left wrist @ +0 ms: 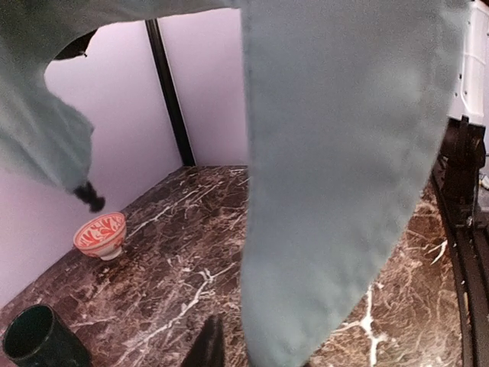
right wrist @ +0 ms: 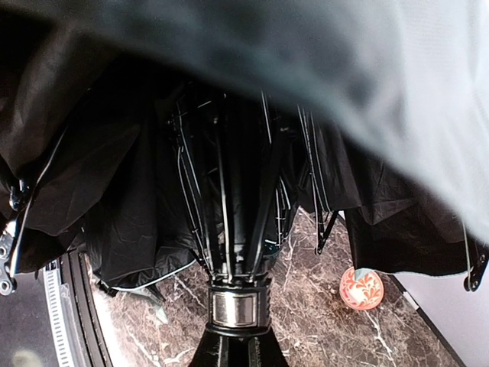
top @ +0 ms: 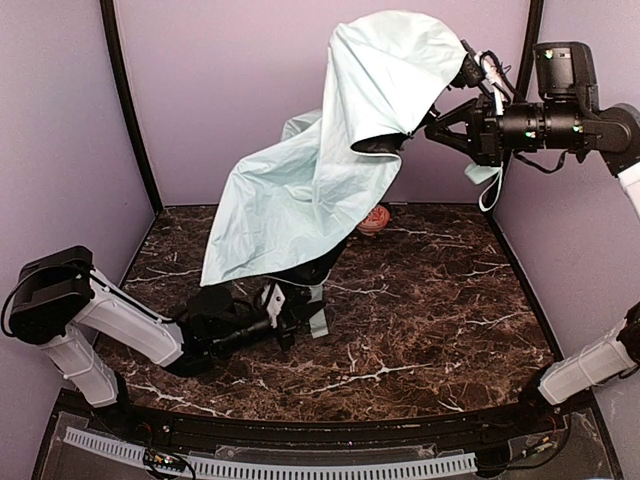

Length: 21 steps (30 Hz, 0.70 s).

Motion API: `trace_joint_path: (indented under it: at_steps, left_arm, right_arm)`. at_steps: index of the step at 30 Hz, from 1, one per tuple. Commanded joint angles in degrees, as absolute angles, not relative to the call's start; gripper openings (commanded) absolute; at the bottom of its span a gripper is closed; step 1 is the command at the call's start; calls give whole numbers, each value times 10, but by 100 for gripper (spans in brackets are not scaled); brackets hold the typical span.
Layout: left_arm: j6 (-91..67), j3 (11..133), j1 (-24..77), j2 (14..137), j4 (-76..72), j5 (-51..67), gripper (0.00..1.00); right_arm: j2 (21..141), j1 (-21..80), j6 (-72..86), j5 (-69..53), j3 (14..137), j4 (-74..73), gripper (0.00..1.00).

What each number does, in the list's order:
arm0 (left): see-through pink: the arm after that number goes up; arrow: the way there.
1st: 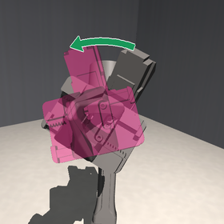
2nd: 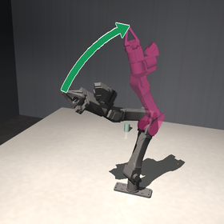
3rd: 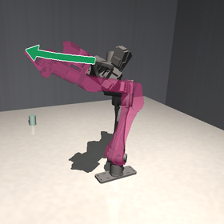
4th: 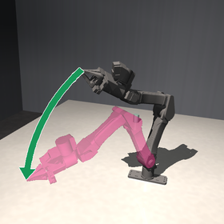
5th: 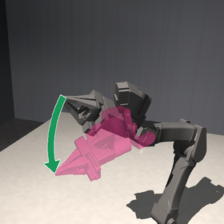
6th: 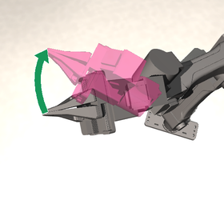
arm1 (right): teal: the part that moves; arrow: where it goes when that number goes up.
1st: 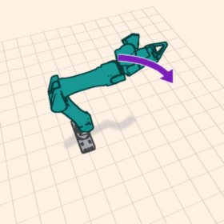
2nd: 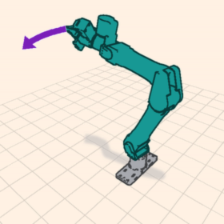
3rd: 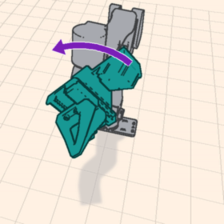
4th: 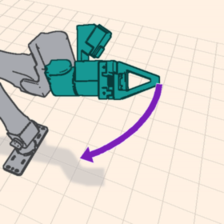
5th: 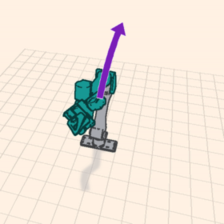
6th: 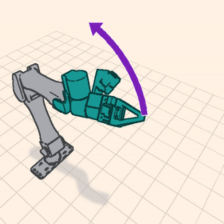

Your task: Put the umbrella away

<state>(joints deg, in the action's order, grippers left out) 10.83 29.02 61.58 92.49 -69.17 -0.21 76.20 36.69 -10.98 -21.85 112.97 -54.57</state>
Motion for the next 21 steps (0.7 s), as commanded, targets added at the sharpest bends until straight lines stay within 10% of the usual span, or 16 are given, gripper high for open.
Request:
trace_joint_path:
  at_steps: [1, 21]
  left_arm:
    - [137, 288, 598, 913, -723, -25, 0]
    - [214, 340, 577, 591, -63, 233, 0]
  right_arm:
    - [736, 363, -139, -273, 1133, -526, 0]
    - [638, 363, -206, -210, 1031, -560, 0]
